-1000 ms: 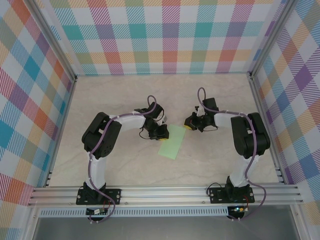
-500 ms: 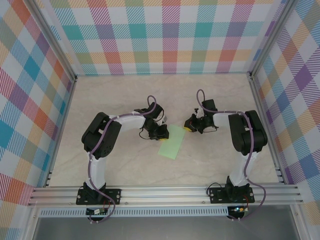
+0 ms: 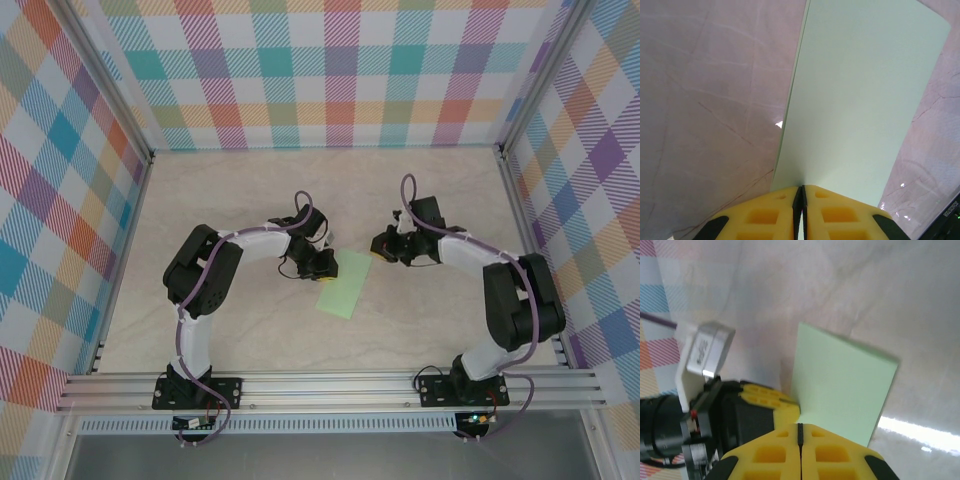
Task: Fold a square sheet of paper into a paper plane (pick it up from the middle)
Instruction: Fold the square sheet of paper in half at the center of the table.
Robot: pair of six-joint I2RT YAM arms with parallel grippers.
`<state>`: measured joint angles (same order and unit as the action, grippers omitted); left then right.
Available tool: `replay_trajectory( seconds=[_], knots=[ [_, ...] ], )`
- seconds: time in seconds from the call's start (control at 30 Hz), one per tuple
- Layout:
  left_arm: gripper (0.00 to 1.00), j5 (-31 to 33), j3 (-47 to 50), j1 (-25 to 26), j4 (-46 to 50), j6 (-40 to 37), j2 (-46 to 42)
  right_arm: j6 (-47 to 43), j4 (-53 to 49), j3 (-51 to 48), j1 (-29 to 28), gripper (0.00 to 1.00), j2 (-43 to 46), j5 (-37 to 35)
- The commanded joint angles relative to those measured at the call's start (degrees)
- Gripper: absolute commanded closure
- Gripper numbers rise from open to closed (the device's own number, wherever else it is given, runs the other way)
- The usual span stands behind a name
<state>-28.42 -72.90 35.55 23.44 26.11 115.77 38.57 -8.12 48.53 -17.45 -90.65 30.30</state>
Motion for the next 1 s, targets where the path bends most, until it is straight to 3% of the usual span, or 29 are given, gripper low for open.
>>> replay_trajectory(
  seconds=[0.0, 0.27, 0.53, 0.97],
  knots=[
    [0.87, 5.40, 3.12, 0.48, 6.75, 0.26, 1.94, 3.93, 1.26, -5.41, -3.71, 0.95, 3.08, 0.49],
    [0.87, 5.05, 3.00, 0.48, 6.49, 0.18, 2.36, 8.85, 3.65, -11.98, -15.15, 0.94, 6.46, -1.40],
    [0.86, 4.78, 2.75, 0.48, 6.57, 0.06, 2.43, 11.28, 10.29, -13.89, -18.64, 0.92, 1.67, 1.60],
    [0.86, 4.78, 2.42, 0.48, 6.74, 0.26, 2.49, 9.37, 8.29, -16.03, -20.12, 0.93, -1.76, -0.57]
  ],
)
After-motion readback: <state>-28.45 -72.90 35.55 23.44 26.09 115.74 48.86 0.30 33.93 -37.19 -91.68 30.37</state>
